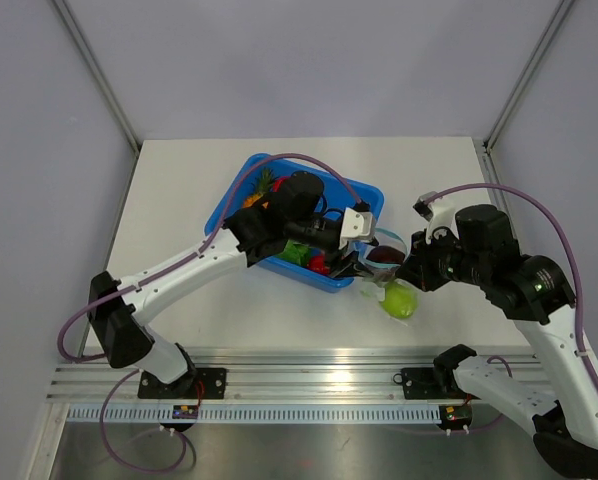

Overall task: Place the food in the zip-top bag and seal the zipper
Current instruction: Zip the zipper food storage bag.

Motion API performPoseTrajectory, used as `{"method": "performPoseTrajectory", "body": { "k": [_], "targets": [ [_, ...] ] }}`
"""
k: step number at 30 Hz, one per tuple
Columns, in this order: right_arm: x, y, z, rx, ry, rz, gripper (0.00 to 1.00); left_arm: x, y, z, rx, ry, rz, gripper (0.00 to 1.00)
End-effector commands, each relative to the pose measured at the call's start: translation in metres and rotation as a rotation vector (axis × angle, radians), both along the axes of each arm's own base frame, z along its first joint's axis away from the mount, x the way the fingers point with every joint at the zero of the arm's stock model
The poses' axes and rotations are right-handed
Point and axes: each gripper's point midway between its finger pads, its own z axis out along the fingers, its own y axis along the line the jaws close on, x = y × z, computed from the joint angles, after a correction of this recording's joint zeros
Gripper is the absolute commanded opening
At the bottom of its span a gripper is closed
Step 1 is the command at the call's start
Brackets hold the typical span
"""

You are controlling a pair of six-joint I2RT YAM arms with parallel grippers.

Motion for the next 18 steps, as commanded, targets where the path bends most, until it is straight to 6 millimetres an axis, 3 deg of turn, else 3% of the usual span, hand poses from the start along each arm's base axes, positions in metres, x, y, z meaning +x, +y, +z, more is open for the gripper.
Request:
{"method": "performPoseTrajectory", "body": {
  "k": [1,8,11,14,15,16,18],
  "targets": [
    [-0.001,0.003,0.018,0.036,-0.05,0.02,0.0,-0.007,-0.006,0.017,-0.042,-0.025,-0.059,0.65],
    [-0.004,0.001,0.022,0.048,-0.056,0.01,0.0,-0.012,-0.013,0.007,-0.024,0.019,-0.084,0.56],
    [-0.005,-0.002,0.023,0.041,-0.057,-0.002,0.0,-0.015,-0.018,0.009,-0.032,0.042,-0.098,0.46],
    [-0.005,-0.006,0.028,0.041,-0.074,-0.023,0.0,-0.02,-0.022,0.012,-0.031,0.073,-0.117,0.06],
    [-0.004,-0.008,0.029,0.038,-0.078,-0.037,0.01,-0.018,-0.023,0.013,-0.027,0.088,-0.107,0.0],
    [-0.003,-0.01,0.03,0.034,-0.082,-0.056,0.14,-0.015,-0.025,0.014,-0.022,0.103,-0.085,0.0],
    [0.001,-0.018,0.034,0.026,-0.1,-0.111,0.5,-0.006,-0.029,0.023,-0.03,0.145,-0.009,0.0]
  ]
}}
